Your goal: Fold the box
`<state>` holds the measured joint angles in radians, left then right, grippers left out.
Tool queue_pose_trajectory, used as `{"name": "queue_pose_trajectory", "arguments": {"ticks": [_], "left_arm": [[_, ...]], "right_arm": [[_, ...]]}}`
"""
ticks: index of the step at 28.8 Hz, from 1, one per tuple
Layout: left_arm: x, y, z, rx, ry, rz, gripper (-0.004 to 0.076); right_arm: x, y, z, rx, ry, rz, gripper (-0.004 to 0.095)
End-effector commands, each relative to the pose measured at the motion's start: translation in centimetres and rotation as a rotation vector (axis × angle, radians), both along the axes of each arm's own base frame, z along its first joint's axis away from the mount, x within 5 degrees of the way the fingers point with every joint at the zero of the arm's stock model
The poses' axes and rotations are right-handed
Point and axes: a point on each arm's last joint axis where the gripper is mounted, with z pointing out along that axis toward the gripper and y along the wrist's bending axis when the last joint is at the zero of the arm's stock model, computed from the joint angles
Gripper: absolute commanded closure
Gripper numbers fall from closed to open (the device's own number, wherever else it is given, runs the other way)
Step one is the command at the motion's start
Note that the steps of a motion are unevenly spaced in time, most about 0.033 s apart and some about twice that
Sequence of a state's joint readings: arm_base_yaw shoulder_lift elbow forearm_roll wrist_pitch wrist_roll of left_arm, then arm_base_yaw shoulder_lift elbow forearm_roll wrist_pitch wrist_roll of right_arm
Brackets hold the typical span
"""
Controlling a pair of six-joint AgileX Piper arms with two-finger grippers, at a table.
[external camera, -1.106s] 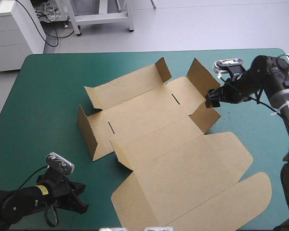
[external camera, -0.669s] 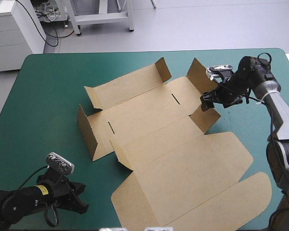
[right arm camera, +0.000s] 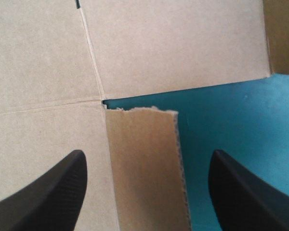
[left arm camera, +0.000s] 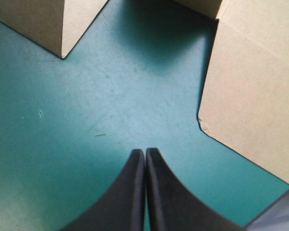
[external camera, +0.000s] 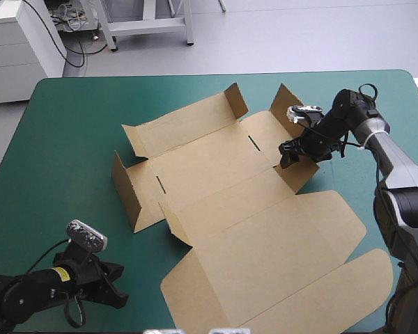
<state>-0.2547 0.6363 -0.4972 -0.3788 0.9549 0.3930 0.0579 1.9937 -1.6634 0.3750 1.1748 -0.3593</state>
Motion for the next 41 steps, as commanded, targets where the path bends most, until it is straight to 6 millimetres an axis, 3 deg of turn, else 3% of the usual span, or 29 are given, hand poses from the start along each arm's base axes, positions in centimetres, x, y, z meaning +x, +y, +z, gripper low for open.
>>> {"name": "queue_pose_trajectory", "arguments": {"ticks": [1,11,19,27,31,35,41], "left_arm": [[0.4,-0.2,1.2,-0.041,-0.058,0.015,0.0732],[0.6,-0.2,1.3,-0.041,-0.08,0.01,0.0732],[0.9,-0.3,2.1,-0.054,-0.131,0.023,0.0732],[1.1,-0.4,6.9,-0.095,-0.266,0.015,0.0732],[1.0,-0.3,8.7,-0.112,-0.328,0.018,0.0732],[1.0,-0.3,9.3,-0.119,-0.346,0.018,0.0732],[0.9,-0.6,9.4,-0.165,-0.331,0.015,0.0732]], "right_arm": [[-0.3,0.4,3.1,0.026,-0.091,0.012,0.0356],[-0.3,0.5,3.1,0.02,-0.103,0.044,0.0928],[-0.3,0.5,3.1,-0.004,-0.155,0.17,0.093],[-0.1,2.0,4.2,-0.108,-0.248,0.327,0.0929],[0.1,3.9,6.2,-0.17,-0.345,0.433,0.093],[0.2,6.3,8.0,-0.194,-0.467,0.549,0.093],[-0.2,10.0,8.8,-0.256,-0.639,0.771,0.093]]}}
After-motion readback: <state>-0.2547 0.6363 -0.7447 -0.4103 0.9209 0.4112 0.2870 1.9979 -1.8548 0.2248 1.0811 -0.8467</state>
